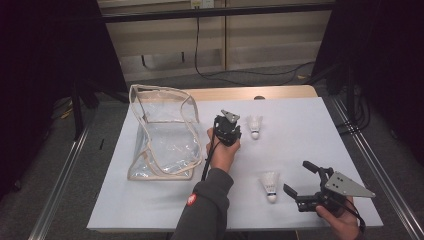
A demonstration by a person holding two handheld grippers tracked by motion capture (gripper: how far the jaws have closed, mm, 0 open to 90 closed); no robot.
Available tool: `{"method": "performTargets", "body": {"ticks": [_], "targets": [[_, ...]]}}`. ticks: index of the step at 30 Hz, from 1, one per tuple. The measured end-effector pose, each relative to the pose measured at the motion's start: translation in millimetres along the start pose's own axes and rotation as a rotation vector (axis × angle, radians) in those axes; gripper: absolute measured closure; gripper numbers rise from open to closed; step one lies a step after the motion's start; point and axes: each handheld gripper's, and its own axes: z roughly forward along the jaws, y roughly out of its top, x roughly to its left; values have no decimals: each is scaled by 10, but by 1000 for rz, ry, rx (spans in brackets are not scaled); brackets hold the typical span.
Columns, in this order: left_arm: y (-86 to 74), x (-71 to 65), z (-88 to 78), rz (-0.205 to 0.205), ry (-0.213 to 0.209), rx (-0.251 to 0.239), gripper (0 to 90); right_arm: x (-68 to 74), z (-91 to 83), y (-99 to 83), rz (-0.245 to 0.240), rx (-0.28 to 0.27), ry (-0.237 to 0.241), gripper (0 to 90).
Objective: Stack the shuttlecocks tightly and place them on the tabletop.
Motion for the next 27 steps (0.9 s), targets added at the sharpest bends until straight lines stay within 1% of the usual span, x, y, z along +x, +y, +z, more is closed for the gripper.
{"method": "performTargets", "body": {"ticks": [4,5,8,11,13,15,18,23,25,27], "targets": [[6,2,3,-2,3,0,744,-4,0,-1,0,0,0,6],[9,1,5,-8,1,-6,744,-2,-1,-1,5,-1,1,6],[17,14,0,-2,8,-1,744,-5,-3,-2,2,-1,-1,6],[16,10,3,-4,7,-1,744,-3,-3,-1,0,-2,-1,6],[17,1,6,-12,3,-4,744,-1,-2,0,1,-2,-1,6],[22,-1,9,-9,2,-4,744,2,0,-2,5,0,-1,6],[33,3,9,-2,1,0,743,1,2,-4,-3,1,2,6],[53,-8,3,-8,4,-11,743,-2,3,-6,-4,2,2,6],[55,-10,-1,-1,4,-4,742,-2,2,-6,-3,2,1,6],[55,-8,-1,-4,2,-3,742,-3,2,-6,-3,2,0,6]]}}
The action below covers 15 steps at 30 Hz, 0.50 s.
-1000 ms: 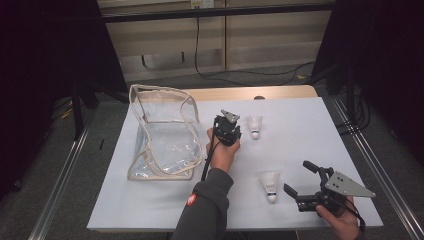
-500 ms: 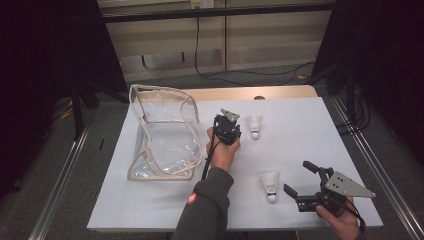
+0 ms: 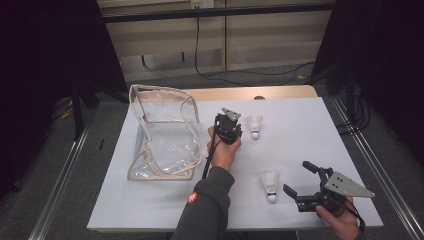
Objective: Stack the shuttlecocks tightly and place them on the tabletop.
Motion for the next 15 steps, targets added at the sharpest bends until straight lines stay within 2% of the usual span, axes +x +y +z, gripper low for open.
{"method": "performTargets", "body": {"ticks": [15], "targets": [[7,30,-40,-10,0,-8,727,5,3,-2,1,1,3,6]]}}
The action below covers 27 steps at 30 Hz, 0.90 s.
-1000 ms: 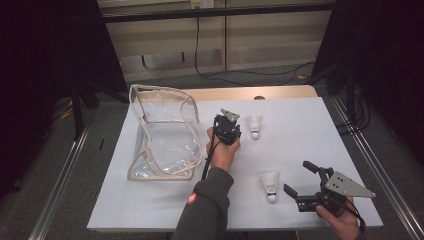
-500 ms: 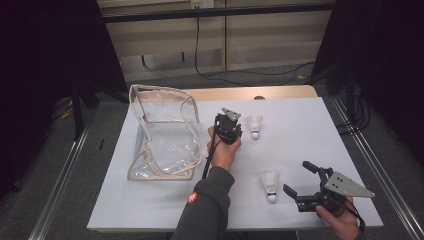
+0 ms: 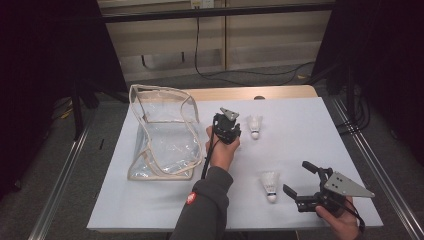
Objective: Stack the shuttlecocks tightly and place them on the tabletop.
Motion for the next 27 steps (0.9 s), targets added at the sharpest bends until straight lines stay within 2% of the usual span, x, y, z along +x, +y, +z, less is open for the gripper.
{"method": "performTargets", "body": {"ticks": [12,15,20,27], "targets": [[10,-23,-49,-9,-24,1,698,-2,0,-1,-3,0,0,6],[19,-24,-74,-15,-31,2,657,-5,-2,1,-5,-1,-1,6],[22,-34,-115,-42,-76,14,607,3,-2,3,2,-5,1,7],[20,-89,-192,-76,-154,-8,508,3,-2,3,2,-3,2,7]]}}
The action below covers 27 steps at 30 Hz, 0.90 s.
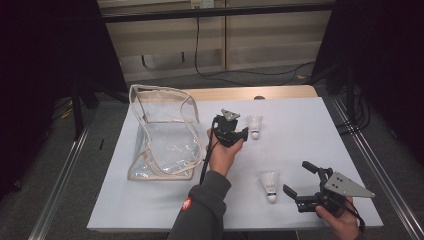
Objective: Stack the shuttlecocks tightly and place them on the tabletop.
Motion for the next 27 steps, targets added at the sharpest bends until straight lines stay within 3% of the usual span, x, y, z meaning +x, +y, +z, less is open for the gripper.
{"method": "performTargets", "body": {"ticks": [5,13,16,19,27], "targets": [[-13,-41,-40,-3,-64,18,425,4,0,3,0,1,0,6],[-86,-87,-78,-17,-128,19,310,5,-4,3,1,0,0,6],[-116,-104,-99,-5,-156,20,283,9,-3,5,1,0,1,7],[-129,-133,-121,6,-173,59,218,14,-1,3,3,4,2,7],[-198,-188,-192,33,-214,32,134,13,0,3,-10,2,3,7]]}}
